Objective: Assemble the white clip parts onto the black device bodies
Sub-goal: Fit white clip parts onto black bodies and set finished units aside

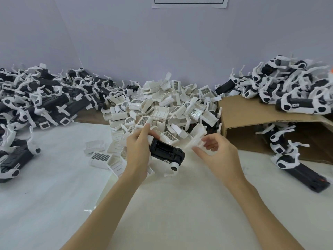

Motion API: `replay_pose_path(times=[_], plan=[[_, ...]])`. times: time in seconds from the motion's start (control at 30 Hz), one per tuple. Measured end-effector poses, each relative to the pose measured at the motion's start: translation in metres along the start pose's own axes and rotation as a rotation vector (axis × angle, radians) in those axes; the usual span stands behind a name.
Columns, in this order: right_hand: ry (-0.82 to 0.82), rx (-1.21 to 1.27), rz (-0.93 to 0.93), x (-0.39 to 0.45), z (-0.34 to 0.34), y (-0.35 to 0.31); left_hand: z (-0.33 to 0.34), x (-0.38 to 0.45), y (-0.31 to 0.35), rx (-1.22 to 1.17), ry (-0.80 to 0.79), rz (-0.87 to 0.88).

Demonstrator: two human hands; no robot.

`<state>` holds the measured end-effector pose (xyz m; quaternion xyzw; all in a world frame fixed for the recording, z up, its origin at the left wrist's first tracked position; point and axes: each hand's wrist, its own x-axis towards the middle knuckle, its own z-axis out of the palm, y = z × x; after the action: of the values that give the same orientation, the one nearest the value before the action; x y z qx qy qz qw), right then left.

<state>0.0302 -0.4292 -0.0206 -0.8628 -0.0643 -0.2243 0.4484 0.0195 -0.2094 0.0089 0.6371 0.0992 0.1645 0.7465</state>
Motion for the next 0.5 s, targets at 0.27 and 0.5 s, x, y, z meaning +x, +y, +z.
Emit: replay_pose_path(times=[0.27,0.5], plan=[[-0.111,0.075,0.134,0.0024,-0.0008,0.006,0.0028,-0.0038,-0.0007,0.052,-0.031,-0.023],[-0.186,0.433,0.366,-0.0003,0.0051,0.0029,0.0035,-0.0052,-0.0022,0.075,-0.055,-0.014]])
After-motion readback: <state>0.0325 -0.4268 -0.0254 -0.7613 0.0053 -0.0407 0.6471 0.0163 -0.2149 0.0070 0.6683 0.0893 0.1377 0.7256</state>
